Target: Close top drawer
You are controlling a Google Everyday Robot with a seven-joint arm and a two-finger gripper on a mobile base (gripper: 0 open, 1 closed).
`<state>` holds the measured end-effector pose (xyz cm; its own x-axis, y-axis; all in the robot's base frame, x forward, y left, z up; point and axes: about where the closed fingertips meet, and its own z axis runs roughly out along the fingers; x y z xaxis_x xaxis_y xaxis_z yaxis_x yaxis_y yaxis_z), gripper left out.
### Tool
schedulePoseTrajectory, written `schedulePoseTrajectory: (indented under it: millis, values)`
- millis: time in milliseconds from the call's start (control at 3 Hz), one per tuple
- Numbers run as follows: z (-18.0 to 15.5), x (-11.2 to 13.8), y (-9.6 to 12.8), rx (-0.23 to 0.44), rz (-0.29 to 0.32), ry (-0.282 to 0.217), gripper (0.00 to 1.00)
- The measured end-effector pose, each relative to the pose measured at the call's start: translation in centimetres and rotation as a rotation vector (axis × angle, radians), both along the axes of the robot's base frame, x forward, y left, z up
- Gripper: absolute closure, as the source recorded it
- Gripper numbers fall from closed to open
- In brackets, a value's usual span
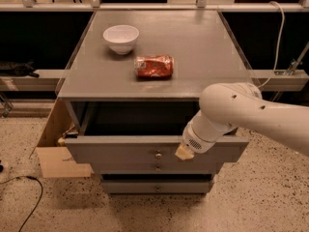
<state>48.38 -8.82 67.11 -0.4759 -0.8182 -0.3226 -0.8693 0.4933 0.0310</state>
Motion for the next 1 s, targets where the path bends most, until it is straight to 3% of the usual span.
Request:
schedulePoseTrajectory:
  millis: [667, 1000]
  values:
    - [-0.32, 0.03, 0.21, -0.011, -0.008, -0.019, 0.35]
    - [0.11, 0.29, 0.29, -0.008, -0.009, -0.055, 0.12]
